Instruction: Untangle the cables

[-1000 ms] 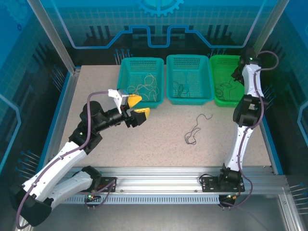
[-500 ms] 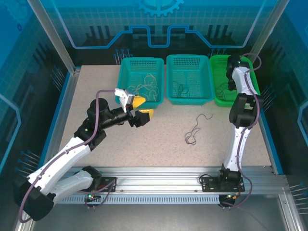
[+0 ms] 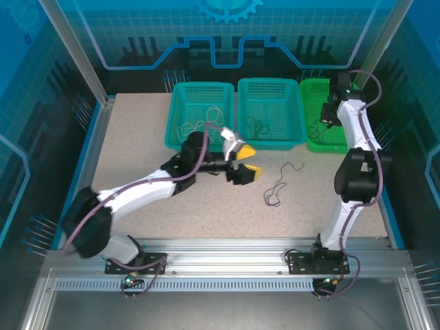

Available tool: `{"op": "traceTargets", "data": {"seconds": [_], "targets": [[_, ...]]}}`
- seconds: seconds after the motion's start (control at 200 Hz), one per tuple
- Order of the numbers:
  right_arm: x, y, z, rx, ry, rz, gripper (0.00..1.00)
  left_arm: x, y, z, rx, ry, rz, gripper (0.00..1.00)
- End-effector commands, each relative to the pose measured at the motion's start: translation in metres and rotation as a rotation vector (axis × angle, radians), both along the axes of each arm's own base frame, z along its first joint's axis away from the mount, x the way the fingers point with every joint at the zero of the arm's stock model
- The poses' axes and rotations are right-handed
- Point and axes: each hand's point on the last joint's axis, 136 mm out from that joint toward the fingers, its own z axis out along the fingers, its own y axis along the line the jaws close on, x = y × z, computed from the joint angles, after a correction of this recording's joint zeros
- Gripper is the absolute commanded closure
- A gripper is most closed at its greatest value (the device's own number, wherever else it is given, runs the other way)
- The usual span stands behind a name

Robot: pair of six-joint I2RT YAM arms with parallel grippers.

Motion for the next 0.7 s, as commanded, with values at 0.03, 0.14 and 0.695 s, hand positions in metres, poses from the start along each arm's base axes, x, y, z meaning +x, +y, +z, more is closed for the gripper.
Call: {"op": "traceTargets", "data": {"seconds": [0.03,0.14,0.695], "targets": [[0.005,0.029,0.017,0.158,-0.145,0.035,0.92,0.029,-0.044,0.015,-0.177,-0.283,-0.028,0.15],[-0.001,0.041,0.028,0.218,-0.218,0.044,0.92,0.072,-0.071,0.007,-0.271,-0.327,0.033,0.16],[-0.022,0.11,0.043,0.303,-0.291,0.136,0.92,0.151,-0.143,-0.033,-0.277,-0.321,0.187,0.2]]}}
